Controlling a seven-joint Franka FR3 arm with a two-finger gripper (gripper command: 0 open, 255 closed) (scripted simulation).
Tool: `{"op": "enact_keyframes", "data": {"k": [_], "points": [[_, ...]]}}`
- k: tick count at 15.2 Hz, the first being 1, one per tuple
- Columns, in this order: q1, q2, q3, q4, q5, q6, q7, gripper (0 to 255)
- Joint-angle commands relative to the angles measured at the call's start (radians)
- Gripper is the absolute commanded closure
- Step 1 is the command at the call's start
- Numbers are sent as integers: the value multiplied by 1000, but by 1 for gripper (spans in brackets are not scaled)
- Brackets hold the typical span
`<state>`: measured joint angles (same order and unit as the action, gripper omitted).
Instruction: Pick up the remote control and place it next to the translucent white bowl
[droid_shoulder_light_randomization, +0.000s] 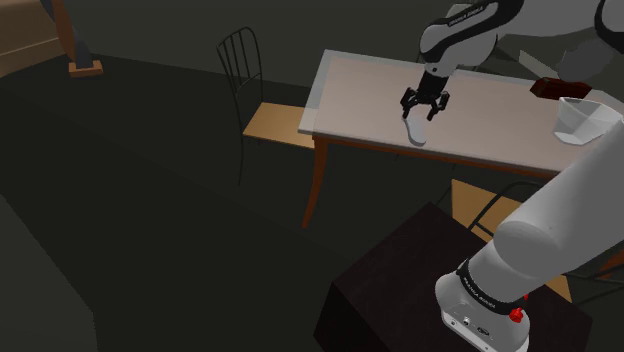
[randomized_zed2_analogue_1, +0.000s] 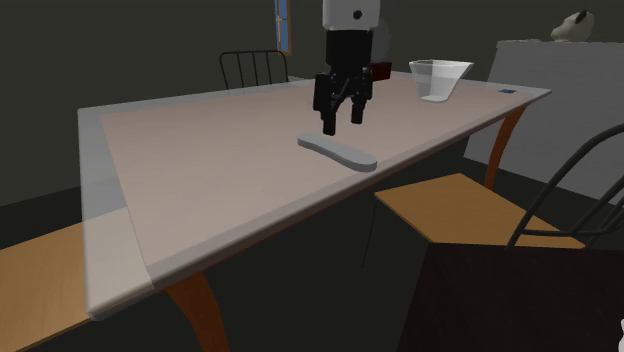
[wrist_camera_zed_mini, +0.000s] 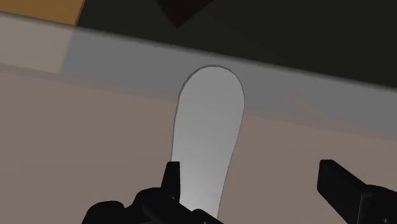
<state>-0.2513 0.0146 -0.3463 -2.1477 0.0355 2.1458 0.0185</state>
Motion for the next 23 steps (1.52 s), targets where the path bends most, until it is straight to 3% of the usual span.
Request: {"op": "enact_keyframes", "data": {"k": [1, 3, 11, 18, 19, 23], "points": [[-18, 64, -16, 43, 20, 23, -15, 0], [-34, 114, -28, 81, 38, 35, -27, 0], [-40, 171, -21, 41, 69, 128, -48, 0], [-40, 171, -21, 41, 69, 128, -48, 0], [-40, 171, -21, 41, 69, 128, -48, 255], [-40, 171, -21, 41, 69, 128, -48, 255]]}}
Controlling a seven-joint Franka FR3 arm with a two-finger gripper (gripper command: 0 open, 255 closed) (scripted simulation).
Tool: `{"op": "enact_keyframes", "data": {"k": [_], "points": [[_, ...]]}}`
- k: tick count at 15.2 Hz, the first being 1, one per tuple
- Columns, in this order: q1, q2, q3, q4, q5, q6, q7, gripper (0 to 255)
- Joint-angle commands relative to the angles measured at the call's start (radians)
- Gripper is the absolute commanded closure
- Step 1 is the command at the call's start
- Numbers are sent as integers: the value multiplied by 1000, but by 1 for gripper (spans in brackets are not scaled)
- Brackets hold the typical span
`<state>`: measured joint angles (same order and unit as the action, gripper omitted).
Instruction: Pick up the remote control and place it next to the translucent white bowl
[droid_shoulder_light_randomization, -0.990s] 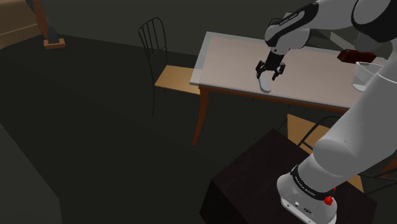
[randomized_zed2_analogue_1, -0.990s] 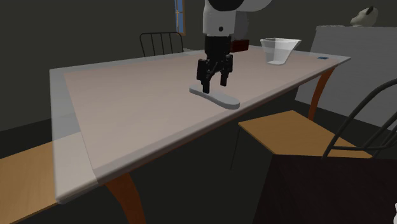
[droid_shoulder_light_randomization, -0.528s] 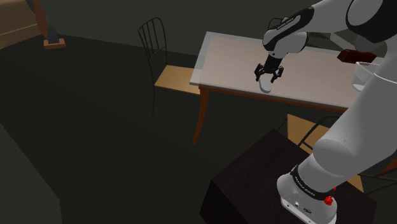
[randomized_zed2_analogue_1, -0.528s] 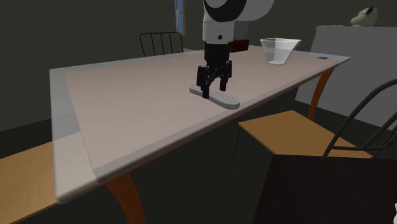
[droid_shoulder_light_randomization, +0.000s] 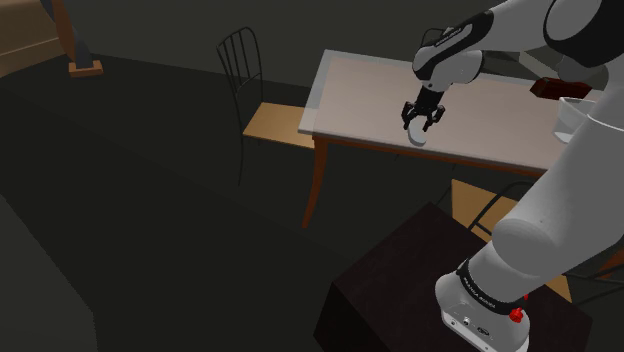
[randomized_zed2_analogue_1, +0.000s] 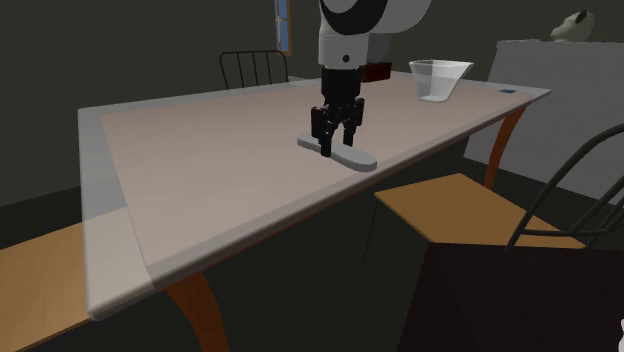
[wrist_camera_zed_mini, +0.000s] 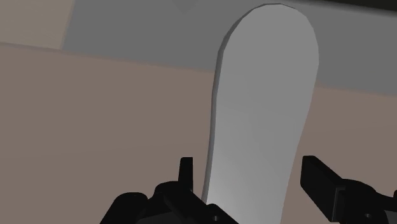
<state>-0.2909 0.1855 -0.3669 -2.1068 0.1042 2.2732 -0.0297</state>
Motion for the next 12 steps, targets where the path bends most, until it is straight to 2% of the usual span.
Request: {"op": "enact_keyframes", "data": {"k": [1, 5, 12], "points": [[0, 0, 0, 0, 0, 0, 0, 255], [0, 0, 0, 0, 0, 0, 0, 255], [6, -53, -6, 36, -29, -85, 21, 255]]}}
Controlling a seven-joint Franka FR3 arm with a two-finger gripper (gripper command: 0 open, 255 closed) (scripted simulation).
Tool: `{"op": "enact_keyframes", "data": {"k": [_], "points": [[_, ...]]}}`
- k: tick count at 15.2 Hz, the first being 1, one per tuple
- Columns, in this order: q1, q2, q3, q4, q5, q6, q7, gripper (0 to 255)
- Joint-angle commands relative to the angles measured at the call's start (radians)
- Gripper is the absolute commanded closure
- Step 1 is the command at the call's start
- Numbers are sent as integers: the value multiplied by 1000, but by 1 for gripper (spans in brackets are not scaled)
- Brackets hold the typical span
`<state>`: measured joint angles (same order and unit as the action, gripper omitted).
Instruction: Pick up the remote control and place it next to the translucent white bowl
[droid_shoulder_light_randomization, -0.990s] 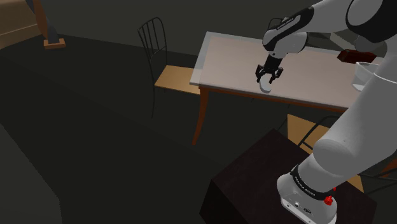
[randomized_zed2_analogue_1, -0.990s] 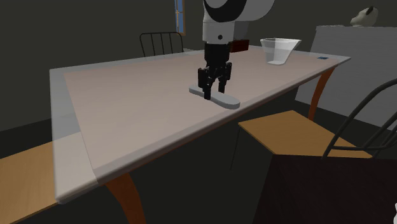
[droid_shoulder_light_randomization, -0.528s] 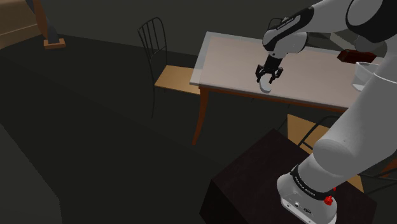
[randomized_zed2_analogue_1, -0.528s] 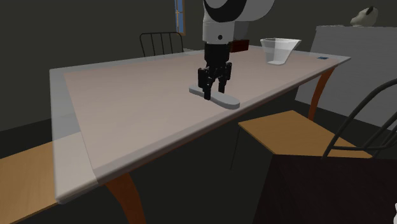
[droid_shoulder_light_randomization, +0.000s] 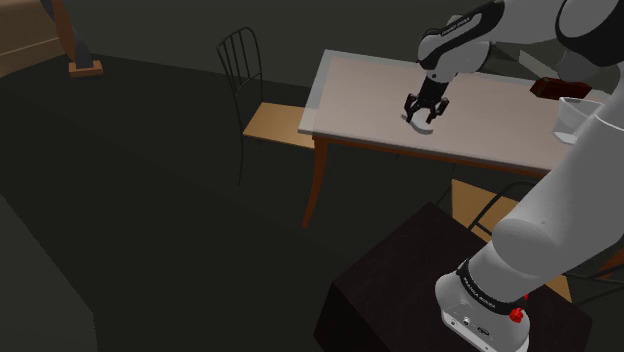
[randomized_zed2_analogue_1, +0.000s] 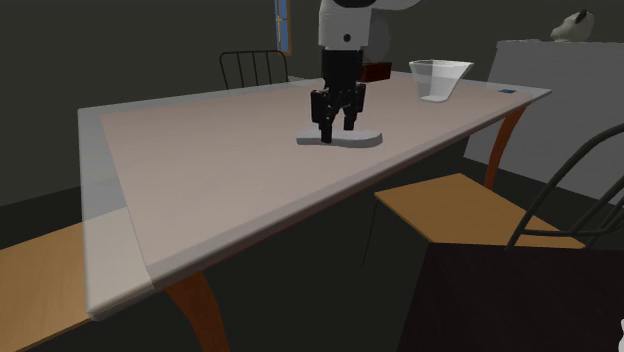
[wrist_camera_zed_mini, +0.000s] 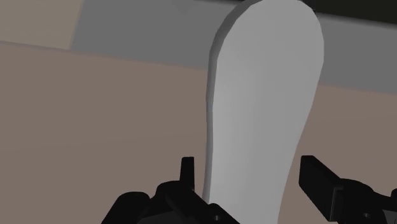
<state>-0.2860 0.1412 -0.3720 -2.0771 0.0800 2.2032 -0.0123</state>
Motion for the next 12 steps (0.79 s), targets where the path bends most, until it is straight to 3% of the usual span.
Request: {"op": "enact_keyframes", "data": {"k": [1, 12], "points": [[1, -16, -2, 13, -8, -27, 6, 255], [6, -77, -4, 94, -39, -165, 28, 255]]}}
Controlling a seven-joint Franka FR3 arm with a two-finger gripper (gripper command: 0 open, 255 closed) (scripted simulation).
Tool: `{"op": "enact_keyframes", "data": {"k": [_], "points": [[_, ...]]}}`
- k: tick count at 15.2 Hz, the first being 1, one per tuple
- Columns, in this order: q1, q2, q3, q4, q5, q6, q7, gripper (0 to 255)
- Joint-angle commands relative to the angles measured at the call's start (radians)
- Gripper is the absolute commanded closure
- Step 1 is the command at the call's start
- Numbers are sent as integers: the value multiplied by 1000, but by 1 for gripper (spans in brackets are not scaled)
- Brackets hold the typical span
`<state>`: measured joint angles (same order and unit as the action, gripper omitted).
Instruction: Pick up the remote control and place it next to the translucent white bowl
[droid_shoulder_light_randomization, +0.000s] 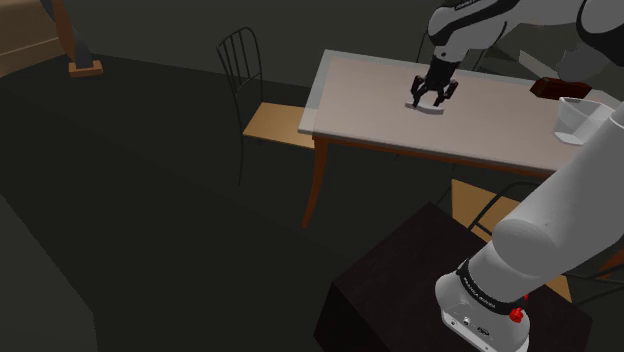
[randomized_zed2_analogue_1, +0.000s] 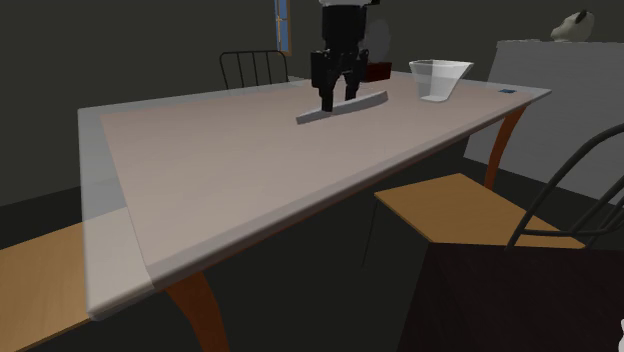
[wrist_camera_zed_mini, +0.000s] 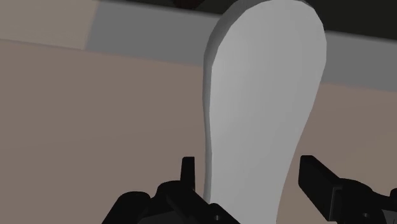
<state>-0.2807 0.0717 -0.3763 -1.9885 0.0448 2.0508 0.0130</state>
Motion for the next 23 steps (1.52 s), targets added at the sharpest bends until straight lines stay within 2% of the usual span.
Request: {"op": "enact_keyframes", "data": {"k": [1, 21, 23], "points": [[1, -12, 0, 14, -6, -26, 4, 255], [3, -53, 1, 233, -24, -282, 20, 255], [-18, -71, -20, 214, -31, -280, -21, 255]]}}
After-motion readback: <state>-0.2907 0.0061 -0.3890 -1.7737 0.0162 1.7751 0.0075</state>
